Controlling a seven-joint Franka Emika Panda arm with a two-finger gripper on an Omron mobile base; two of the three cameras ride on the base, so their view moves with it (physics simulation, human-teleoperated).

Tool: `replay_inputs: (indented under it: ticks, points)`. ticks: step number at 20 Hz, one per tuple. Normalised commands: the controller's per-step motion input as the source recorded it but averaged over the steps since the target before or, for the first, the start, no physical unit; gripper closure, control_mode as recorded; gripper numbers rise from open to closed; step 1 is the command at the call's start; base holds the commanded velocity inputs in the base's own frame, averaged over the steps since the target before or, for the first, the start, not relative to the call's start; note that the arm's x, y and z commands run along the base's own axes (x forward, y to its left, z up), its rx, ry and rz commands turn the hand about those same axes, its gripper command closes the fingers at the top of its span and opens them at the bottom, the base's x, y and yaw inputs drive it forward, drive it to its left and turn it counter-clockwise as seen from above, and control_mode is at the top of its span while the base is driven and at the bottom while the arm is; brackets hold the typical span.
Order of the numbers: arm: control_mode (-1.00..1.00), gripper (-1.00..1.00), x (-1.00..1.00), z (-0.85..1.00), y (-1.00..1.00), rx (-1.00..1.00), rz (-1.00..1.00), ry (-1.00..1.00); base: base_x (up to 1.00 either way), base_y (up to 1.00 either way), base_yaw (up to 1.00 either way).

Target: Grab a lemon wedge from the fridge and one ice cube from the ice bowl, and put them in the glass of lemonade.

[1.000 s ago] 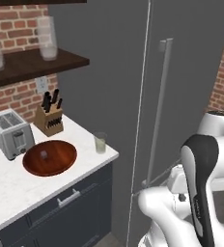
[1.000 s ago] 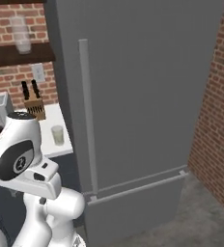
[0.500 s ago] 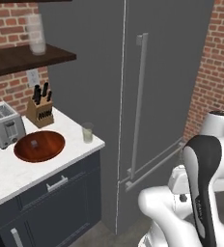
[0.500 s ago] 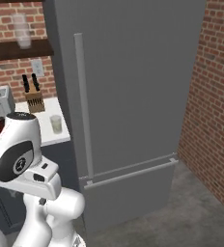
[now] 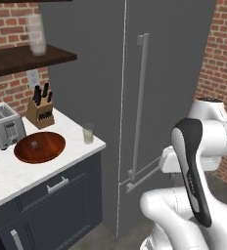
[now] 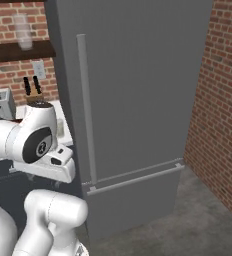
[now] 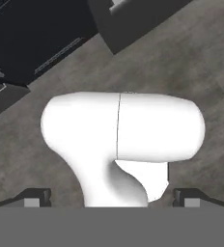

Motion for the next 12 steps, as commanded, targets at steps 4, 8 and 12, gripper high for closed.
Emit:
replay_inputs:
  ticks: [4,8,12]
  points:
    - [-1.00,-1.00,0.64,0.35,-0.20,0.14,0.06,-0.27,0.00,0.00,0.00]
    - [-1.00,-1.00,0.68,0.76,-0.09,0.12,0.07,-0.46,0.00,0.00,0.00]
    - [-1.00,-1.00,0.85,0.99,0.00,0.00,0.09,-0.58,0.00,0.00,0.00]
